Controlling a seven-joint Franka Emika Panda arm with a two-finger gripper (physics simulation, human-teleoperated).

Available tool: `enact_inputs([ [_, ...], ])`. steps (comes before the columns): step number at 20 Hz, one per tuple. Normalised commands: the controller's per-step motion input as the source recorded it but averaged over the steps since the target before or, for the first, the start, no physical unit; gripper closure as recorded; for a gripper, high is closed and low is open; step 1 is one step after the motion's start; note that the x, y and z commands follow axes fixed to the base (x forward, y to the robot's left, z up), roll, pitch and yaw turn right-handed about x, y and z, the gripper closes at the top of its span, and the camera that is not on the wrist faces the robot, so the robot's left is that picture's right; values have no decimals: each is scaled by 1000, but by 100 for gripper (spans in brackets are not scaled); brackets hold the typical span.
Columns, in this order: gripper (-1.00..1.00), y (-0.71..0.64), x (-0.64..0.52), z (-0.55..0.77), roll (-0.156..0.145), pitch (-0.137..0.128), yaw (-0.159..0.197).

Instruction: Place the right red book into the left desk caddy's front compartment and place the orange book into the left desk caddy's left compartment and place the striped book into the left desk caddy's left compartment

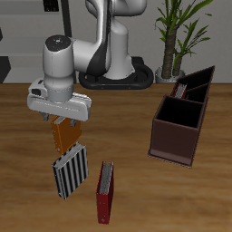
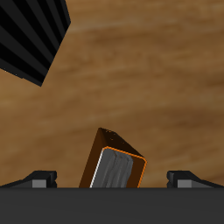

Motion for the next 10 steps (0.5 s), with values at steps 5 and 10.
enact_inputs([
  [5, 100, -148, -114, -209, -14, 0, -71],
  [10, 100, -26, -31, -8, -1, 16, 2],
])
